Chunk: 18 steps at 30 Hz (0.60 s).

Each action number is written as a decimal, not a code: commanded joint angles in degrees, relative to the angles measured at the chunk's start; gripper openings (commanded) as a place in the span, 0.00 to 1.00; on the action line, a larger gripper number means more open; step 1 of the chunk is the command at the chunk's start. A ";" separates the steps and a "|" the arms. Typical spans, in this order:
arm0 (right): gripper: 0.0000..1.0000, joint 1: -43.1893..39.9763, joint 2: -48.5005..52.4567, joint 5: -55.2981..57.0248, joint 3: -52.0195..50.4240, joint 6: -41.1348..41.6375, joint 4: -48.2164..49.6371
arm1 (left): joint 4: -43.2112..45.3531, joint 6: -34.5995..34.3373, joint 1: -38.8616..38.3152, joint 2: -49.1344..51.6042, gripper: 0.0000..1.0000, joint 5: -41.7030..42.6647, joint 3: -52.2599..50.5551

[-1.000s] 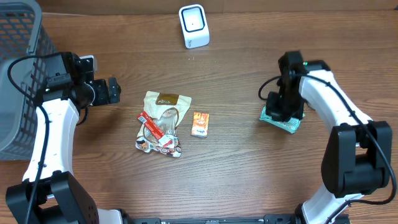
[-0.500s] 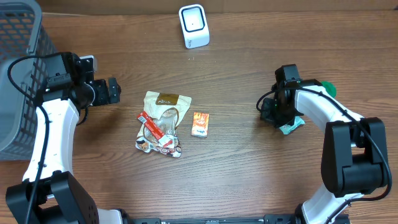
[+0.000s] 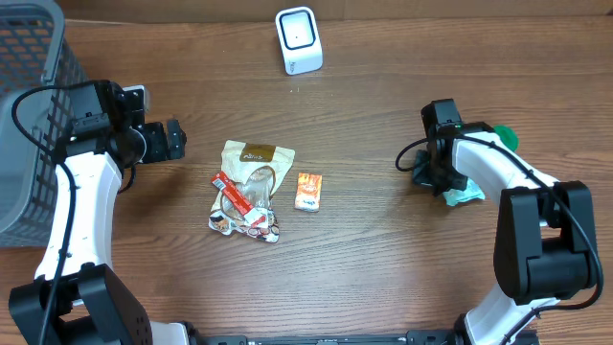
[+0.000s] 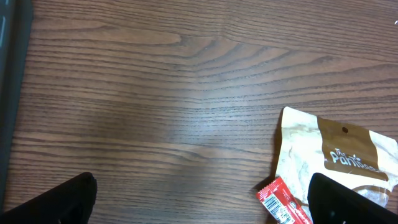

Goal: Scan the item barcode
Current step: 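Adjust and set down the mint-green packet, then open the right gripper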

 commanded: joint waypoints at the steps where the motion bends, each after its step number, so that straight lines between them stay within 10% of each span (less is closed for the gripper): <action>1: 0.07 -1.49 -0.37 5.09 -0.13 0.59 0.24 | 0.20 0.70 -0.07 0.31 1.00 0.48 0.81; 18: 0.21 -5.29 -0.39 0.02 10.14 4.90 -8.85 | 0.20 0.70 -0.07 0.31 1.00 0.48 0.81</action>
